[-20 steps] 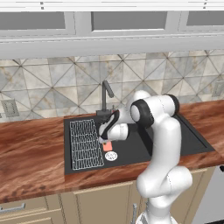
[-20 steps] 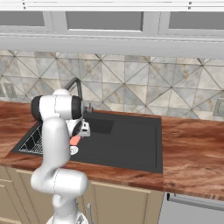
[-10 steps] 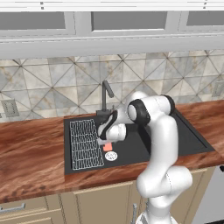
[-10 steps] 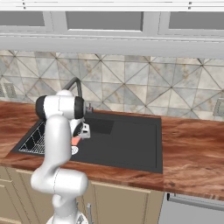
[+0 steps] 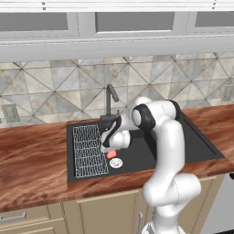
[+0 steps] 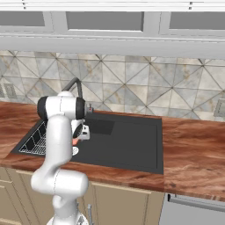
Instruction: Pick up the bar soap and sponge from the sink, and place them back in the cabinet, and close the cabinet doors.
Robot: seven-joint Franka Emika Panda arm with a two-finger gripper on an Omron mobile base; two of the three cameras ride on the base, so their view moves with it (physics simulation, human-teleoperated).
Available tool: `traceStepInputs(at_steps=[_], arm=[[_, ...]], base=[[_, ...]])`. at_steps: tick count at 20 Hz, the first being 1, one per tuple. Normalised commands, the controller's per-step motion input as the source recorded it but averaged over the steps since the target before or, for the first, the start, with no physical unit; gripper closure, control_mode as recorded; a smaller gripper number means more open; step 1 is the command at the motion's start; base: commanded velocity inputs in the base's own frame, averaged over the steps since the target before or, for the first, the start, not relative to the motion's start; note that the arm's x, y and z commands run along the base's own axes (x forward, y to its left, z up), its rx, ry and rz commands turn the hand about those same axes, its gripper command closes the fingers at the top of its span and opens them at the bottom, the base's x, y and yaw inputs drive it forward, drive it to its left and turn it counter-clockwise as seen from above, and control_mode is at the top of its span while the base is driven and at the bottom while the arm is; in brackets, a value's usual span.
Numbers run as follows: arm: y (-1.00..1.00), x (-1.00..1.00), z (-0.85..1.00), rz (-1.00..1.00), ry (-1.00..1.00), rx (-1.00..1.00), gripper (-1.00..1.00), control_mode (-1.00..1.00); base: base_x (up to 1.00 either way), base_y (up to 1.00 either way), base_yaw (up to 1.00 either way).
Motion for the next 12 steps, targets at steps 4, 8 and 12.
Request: traceStepInputs(at_steps=[4,8,12], arm=[[-0.06,0.02,-0.32,0.0,0.0,0.0,-1.0,-1.0],[-0.31,0.0,-0.3,0.0,-0.03,0.0,-1.0,-1.0],[-0.55,0.0,-0.22,0.0,-0.05,0.0,-1.0,-1.0]], base=[[0.0,0.0,0.0],[0.0,0.0,0.0],[0.0,0.0,0.0]])
